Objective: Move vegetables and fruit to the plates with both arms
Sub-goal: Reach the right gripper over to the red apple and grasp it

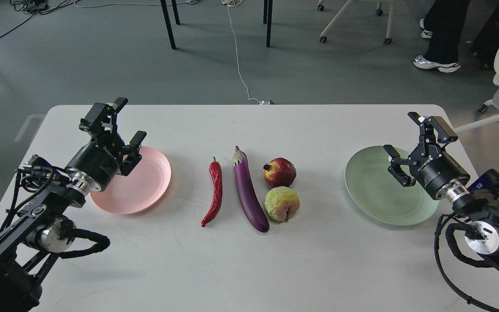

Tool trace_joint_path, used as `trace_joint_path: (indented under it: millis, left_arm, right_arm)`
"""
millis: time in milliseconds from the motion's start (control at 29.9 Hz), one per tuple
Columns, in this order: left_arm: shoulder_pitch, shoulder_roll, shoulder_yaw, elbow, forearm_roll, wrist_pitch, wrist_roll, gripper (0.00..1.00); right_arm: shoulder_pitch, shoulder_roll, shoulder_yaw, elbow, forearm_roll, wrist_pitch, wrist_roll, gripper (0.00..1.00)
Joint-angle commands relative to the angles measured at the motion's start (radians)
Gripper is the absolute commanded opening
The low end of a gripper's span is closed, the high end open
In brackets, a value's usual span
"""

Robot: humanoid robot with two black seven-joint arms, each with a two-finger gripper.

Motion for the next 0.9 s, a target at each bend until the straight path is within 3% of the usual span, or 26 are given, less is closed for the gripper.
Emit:
trace_joint_path:
  millis: [0, 100, 234, 368, 501, 668, 869]
  left_arm:
    - [0.000, 0.008, 0.012, 0.001, 0.005, 0.002, -0.002, 1.00]
    - [0.000, 0.011, 0.005, 0.002, 0.004, -0.005, -0.004, 1.00]
    - [-0.001, 0.011, -0.002, 0.007, 0.005, -0.005, -0.027, 1.00]
    - [-0.009, 0.014, 0.005, 0.002, 0.009, -0.007, -0.015, 1.00]
    - [-0.007, 0.017, 0.005, -0.005, 0.006, -0.015, -0.028, 1.00]
    - [-0.006, 0.017, 0.002, -0.013, 0.006, -0.015, -0.031, 1.00]
    - [0.003, 0.020, -0.002, -0.034, 0.006, -0.013, -0.033, 1.00]
  right_arm:
    - [0.003, -0.006, -0.013, -0.001, -0.009, 0.010, 0.000, 0.99]
    - [0.023, -0.017, -0.031, 0.001, -0.088, 0.012, 0.000, 0.99]
    - [0.195, -0.074, -0.144, 0.001, -0.402, 0.012, 0.000, 0.99]
    - [0.509, -0.104, -0.445, 0.001, -0.590, 0.012, 0.000, 0.99]
    - [0.808, -0.082, -0.739, -0.010, -0.720, 0.009, 0.000, 0.99]
    - [1.029, 0.093, -0.990, -0.074, -1.027, -0.009, 0.000, 0.99]
    - [1.079, 0.286, -1.120, -0.149, -1.109, -0.028, 0.000, 0.99]
